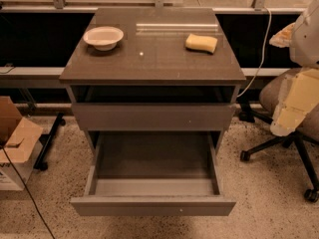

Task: Close middle drawer

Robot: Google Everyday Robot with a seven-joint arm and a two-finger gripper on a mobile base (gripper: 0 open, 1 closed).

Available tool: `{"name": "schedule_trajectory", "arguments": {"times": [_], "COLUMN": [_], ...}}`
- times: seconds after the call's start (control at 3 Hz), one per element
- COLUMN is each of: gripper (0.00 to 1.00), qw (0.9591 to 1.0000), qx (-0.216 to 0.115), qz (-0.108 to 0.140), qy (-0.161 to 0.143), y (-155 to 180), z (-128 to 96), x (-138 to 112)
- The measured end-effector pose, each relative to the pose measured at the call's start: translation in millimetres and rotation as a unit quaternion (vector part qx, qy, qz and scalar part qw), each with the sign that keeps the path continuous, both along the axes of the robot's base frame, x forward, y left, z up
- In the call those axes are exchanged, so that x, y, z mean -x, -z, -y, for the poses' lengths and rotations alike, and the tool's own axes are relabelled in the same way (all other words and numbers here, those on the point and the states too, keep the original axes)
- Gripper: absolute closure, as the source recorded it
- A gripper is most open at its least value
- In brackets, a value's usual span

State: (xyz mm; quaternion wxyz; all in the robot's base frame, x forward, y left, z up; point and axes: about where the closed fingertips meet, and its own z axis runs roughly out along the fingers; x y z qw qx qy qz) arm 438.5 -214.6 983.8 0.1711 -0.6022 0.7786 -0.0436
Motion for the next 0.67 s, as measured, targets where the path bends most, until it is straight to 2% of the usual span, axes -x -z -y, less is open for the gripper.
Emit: {"name": "schedule_trajectory", "arguments": {"times": [0.33, 0.67], "gripper": [0.0, 0.19], "qw": [1.0, 1.0], "qx": [0.0, 0.0], "qz": [0.0, 0.005], "qy": [0.0, 0.0], "y": [-0.1, -2.4], "z": [0.0, -0.9], "x": [0.0, 0.1]}}
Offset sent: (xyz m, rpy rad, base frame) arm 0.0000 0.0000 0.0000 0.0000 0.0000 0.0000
